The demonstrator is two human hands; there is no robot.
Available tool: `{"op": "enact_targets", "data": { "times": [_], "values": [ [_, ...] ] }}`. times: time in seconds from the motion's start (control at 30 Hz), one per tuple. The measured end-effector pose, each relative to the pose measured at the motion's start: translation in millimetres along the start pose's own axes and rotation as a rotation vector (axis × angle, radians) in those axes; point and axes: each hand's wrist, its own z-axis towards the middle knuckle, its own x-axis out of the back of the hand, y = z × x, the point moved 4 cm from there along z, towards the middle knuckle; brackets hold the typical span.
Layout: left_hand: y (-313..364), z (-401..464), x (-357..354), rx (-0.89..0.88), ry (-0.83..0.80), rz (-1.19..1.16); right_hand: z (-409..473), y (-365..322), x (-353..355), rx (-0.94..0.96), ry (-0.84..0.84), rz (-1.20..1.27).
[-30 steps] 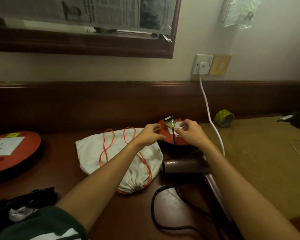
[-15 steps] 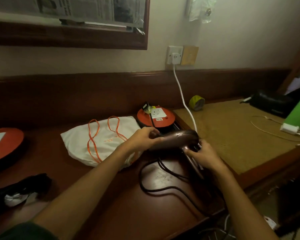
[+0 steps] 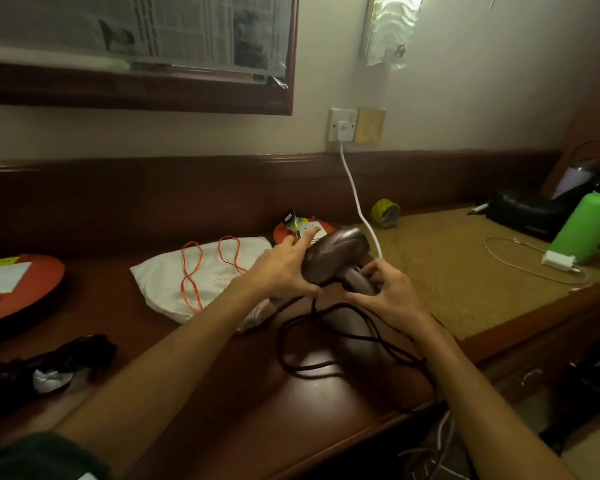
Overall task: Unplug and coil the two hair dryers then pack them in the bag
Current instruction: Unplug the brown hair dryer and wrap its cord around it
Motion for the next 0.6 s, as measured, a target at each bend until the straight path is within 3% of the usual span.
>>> {"op": "enact_targets", "data": {
  "times": [0.17, 0.27, 0.33, 0.47, 0.6],
  "values": [
    [-21, -29, 54, 0.01, 0.105, -0.185, 19, -77, -7, 0.246, -0.225, -0.06],
    [-50, -66, 70, 0.112, 0.252, -0.321, 34, -96, 0, 0.1, -0.493, -0.077],
    [-78, -91, 71, 0.223, 0.331, -0.429, 35, -101, 6, -0.016, -0.656, 0.061],
    [-117, -126, 61, 0.398, 0.35, -0.685, 33, -122, -9, -0.022, -0.577, 0.637],
    [-112, -143, 54, 0.383, 0.309, -0.74, 41, -166, -23, 0.091, -0.474, 0.684]
  ]
}}
